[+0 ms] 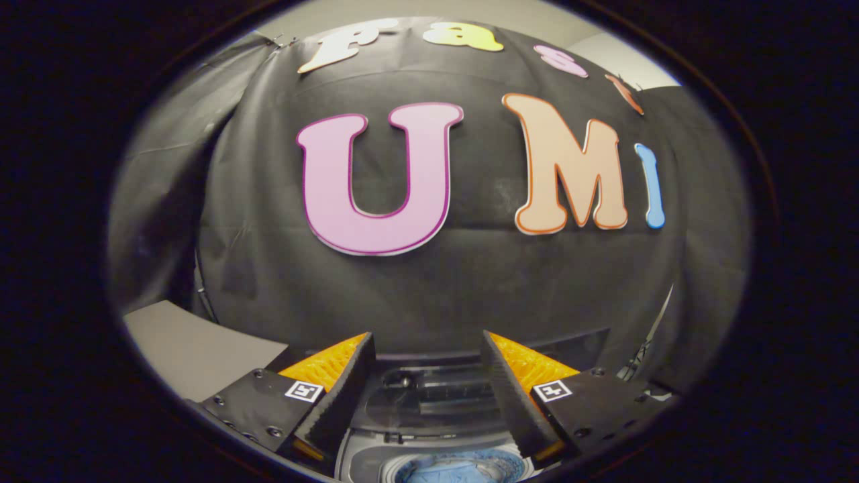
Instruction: Put the clothes into the washing machine and then close the washing machine lid.
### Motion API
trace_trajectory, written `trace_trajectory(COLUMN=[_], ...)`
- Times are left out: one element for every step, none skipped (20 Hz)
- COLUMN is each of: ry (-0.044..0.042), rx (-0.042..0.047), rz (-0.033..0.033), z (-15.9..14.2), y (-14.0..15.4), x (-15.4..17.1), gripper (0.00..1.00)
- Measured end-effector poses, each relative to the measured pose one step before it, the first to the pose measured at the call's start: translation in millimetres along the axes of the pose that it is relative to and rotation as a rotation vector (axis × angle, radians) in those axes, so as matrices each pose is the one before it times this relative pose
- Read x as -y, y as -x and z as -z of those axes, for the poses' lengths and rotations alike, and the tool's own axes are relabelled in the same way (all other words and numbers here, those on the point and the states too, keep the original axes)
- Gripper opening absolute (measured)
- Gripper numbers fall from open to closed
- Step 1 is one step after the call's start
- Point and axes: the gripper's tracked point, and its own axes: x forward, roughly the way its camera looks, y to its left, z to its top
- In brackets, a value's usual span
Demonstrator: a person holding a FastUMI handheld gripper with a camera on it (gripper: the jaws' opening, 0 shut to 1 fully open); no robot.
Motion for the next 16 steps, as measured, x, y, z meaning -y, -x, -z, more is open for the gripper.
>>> trace_trajectory(ry=[-0.00599,-0.00067,-0.00259,0.00342,-0.00401,-0.00940,-0.00779,-0.00933,-0.00866,-0.00544,0.03317,0.05956,-0.04323,-0.02948,0.02216,0.00419], rx=[0.00292,0.00935,0.01678,0.02108,0.00785,-0.00839,-0.01254,-0.00682,-0.00100,-0.01967,-0.05806,0.09461,0.06995,-0.00586,0.00691,-0.00036], rz=[0.00653,-0.00033,0.00144,0.02622,0.02618,0.03145,0.02978,-0.00026,-0.01566,-0.01605,0.00196,0.00013,0.00085,-0.01389,-0.01000,-0.00423], z=[1.65,-3.84,-6.12,-5.00,-0.76,4.22,5.27,4.73,4.85,12.15,22.06,-5.45,-16.53,3.73,1.76,-0.05], y=[-9.44,-8.76,-8.73,-6.76,-9.21,-8.75,-5.97,-7.20,-9.03,-2.99,-1.09,-4.23,-2.39,0.81,5.41,1.15], x=[-0.04,1.24,2.36,8.77,9.23,8.25,7.94,2.41,-0.71,-4.66,-2.54,4.55,6.06,-2.70,-4.40,2.52], gripper=[0.98,0.98,0.98,0.98,0.98,0.97,0.97,0.97,0.96,0.96,0.95,0.95,0.95,0.95,0.96,0.96])
